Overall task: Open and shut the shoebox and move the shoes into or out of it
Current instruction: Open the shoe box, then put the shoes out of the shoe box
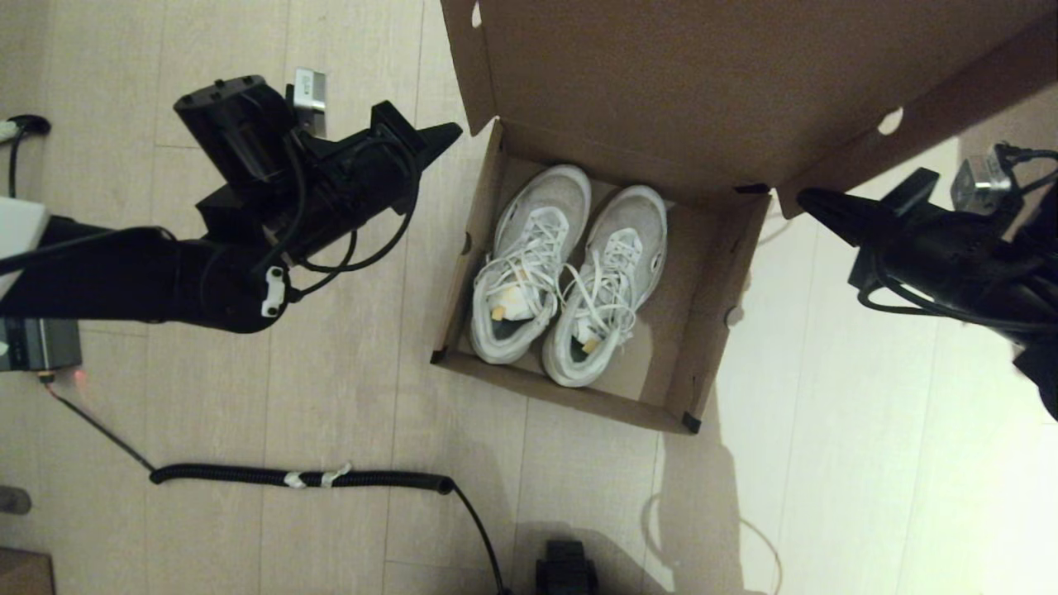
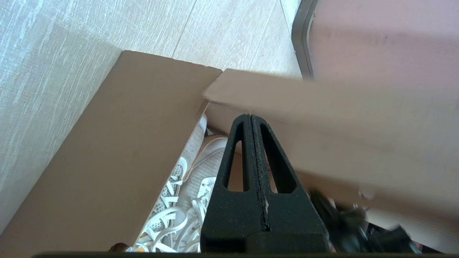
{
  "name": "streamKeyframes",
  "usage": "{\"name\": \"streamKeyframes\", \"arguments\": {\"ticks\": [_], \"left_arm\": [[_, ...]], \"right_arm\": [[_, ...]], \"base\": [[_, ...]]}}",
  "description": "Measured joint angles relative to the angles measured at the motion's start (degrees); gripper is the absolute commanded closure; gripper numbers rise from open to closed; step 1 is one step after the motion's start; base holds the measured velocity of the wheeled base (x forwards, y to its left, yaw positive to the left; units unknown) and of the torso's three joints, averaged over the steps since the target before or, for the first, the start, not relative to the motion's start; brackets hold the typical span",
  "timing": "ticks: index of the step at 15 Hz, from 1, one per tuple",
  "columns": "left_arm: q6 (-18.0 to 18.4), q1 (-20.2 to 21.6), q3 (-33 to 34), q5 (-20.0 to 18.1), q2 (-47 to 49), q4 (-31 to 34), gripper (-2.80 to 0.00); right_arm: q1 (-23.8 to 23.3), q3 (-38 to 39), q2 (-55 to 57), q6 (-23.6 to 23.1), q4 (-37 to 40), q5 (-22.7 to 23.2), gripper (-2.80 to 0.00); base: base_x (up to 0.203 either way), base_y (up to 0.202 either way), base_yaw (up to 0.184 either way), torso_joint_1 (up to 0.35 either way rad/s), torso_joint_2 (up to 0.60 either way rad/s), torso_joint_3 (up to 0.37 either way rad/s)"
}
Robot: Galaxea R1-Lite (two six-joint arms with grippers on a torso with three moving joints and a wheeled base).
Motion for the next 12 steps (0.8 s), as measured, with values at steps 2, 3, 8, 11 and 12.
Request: {"name": "streamKeyframes", "arguments": {"ticks": [2, 3, 8, 11, 12], "left_arm": [[0.0, 0.3, 1.1, 0.3, -0.2, 0.0, 0.0], [0.0, 0.4, 1.9, 0.4, -0.4, -0.1, 0.0], [4.3, 1.9, 7.9, 1.9, -0.4, -0.6, 0.0], [14.3, 3.8, 12.4, 2.0, 3.1, -3.0, 0.0], [15.7, 4.1, 13.6, 2.0, 4.4, -5.3, 0.0]], "right_arm": [[0.1, -3.9, 3.0, 0.0, 0.0, -6.3, 0.0], [0.1, -4.5, 3.7, 0.1, -0.1, -7.3, 0.0], [0.1, 2.0, 1.4, -0.4, 0.0, -6.4, 0.0], [0.4, 8.5, 0.2, -6.8, -0.1, -6.0, 0.0], [1.1, 10.9, 0.3, -11.4, -0.1, -5.9, 0.0]], "base": [[0.0, 0.0, 0.0, 0.0, 0.0, 0.0], [0.0, 0.0, 0.0, 0.0, 0.0, 0.0], [0.0, 0.0, 0.0, 0.0, 0.0, 0.0], [0.0, 0.0, 0.0, 0.0, 0.0, 0.0], [0.0, 0.0, 0.0, 0.0, 0.0, 0.0]]}}
